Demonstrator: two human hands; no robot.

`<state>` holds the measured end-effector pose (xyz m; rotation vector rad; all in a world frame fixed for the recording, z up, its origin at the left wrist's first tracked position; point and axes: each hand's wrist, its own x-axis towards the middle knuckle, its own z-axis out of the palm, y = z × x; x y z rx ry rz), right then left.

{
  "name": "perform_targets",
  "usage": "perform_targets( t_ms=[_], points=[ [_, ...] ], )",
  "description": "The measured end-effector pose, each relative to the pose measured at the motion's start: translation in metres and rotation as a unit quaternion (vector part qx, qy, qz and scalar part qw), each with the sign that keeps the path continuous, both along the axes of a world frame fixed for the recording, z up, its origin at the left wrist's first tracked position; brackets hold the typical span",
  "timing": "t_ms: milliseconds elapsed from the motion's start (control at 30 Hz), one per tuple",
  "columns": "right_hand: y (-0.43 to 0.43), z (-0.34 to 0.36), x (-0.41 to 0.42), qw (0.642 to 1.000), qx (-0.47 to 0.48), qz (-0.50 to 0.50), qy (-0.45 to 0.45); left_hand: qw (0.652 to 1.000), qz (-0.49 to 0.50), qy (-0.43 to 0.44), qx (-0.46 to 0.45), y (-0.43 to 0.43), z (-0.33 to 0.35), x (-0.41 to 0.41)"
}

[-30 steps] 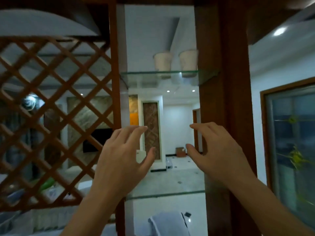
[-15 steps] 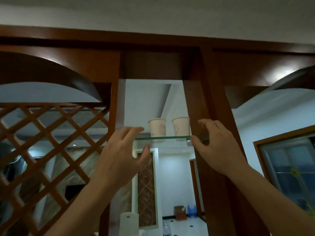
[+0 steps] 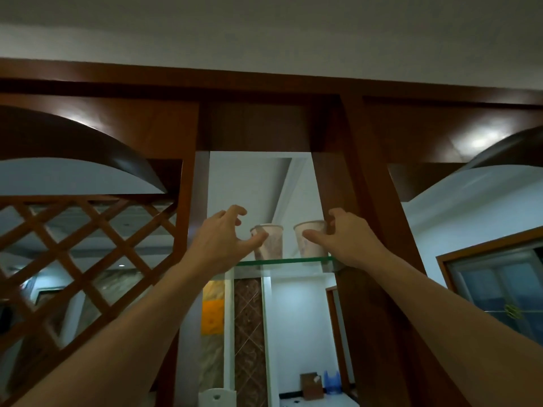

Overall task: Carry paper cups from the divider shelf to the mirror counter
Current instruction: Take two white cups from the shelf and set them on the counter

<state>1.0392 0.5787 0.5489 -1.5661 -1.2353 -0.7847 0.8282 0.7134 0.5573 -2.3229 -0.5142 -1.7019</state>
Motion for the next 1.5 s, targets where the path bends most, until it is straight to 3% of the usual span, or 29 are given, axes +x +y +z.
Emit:
perform_targets(
  t_ms=[200, 667, 833, 1067, 1300, 1500],
  points=[
    [0.017, 0.012, 0.007, 0.999, -0.038, -0.001, 0.024, 0.992, -0.027, 0.037, -0.118, 0.016, 0.009, 0.018],
    [0.05, 0.017, 0.014, 0.998, 0.029, 0.027, 0.049, 0.983, -0.039, 0.031, -0.177, 0.031, 0.027, 0.051],
    [0.047, 0.013, 0.006, 0.989, 0.1, 0.095, 0.045, 0.967, -0.157, -0.034, -0.197, 0.029, 0.028, 0.043],
    [0.017, 0.0, -0.012, 0.972, 0.15, 0.17, 0.067, 0.914, -0.331, -0.115, -0.203, -0.001, 0.017, 0.021],
    [-0.039, -0.045, -0.022, 0.962, 0.162, 0.203, 0.083, 0.906, -0.374, -0.107, -0.168, -0.054, -0.027, 0.007],
    [-0.085, -0.135, -0.027, 0.957, 0.131, 0.216, 0.141, 0.898, -0.39, -0.082, -0.188, -0.085, -0.126, 0.012]
  ],
)
